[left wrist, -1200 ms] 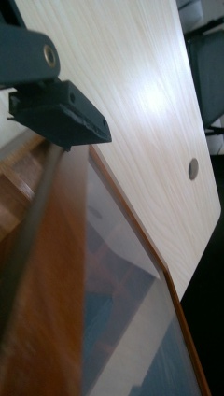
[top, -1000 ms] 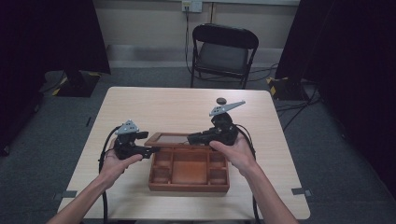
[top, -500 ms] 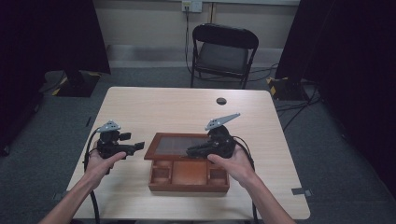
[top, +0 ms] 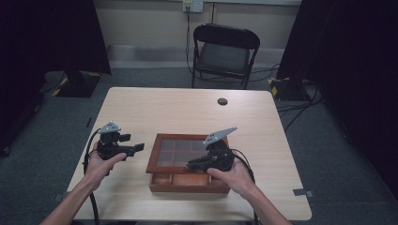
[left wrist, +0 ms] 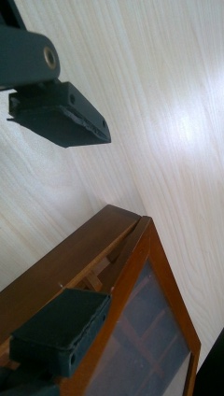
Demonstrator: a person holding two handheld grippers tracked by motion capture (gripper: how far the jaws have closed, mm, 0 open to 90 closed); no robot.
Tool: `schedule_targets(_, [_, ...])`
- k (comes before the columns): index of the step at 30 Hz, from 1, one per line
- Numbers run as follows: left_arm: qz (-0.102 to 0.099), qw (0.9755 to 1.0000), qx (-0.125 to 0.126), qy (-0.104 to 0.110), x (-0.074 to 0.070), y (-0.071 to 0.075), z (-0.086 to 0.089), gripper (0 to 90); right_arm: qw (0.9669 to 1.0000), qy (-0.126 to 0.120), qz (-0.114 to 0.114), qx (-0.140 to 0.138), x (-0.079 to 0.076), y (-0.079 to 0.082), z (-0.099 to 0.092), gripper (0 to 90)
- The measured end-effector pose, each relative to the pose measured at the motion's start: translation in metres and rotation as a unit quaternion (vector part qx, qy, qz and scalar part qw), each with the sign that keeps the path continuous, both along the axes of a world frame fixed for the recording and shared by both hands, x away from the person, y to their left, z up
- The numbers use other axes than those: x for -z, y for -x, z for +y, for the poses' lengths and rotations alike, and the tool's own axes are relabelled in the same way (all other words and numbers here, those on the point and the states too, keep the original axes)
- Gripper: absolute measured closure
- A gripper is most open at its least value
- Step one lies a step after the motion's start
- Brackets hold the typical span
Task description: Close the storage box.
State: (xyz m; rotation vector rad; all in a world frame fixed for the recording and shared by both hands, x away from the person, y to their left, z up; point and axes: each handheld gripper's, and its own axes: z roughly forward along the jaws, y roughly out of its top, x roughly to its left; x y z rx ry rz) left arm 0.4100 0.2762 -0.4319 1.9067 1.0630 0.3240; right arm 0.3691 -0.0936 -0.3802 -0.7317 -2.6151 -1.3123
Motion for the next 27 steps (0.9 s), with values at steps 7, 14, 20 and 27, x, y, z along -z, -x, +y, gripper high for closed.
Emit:
schedule_targets(7, [0.0,1.0,0.003,0.003,0.0,0.0,-0.003,19.4,0.9998,0.01,0.019,-0.001,0.016,0.004,0.003,82.3])
schedule_targets(14, [-0.001,1.0,0.003,-0.002,0.002,0.0,-0.001,19.6,0.9987,0.036,0.034,-0.006,0.034,0.005,0.007,82.9])
schedule_targets(20, [-0.005,1.0,-0.003,0.002,0.001,0.0,0.0,20.8,0.999,0.039,0.021,-0.005,0.039,0.004,0.008,90.0])
schedule_targets(27, [-0.004,1.0,-0.002,0.0,0.001,0.0,0.0,20.8,0.9993,0.023,0.023,0.02,0.038,0.0,0.003,74.4])
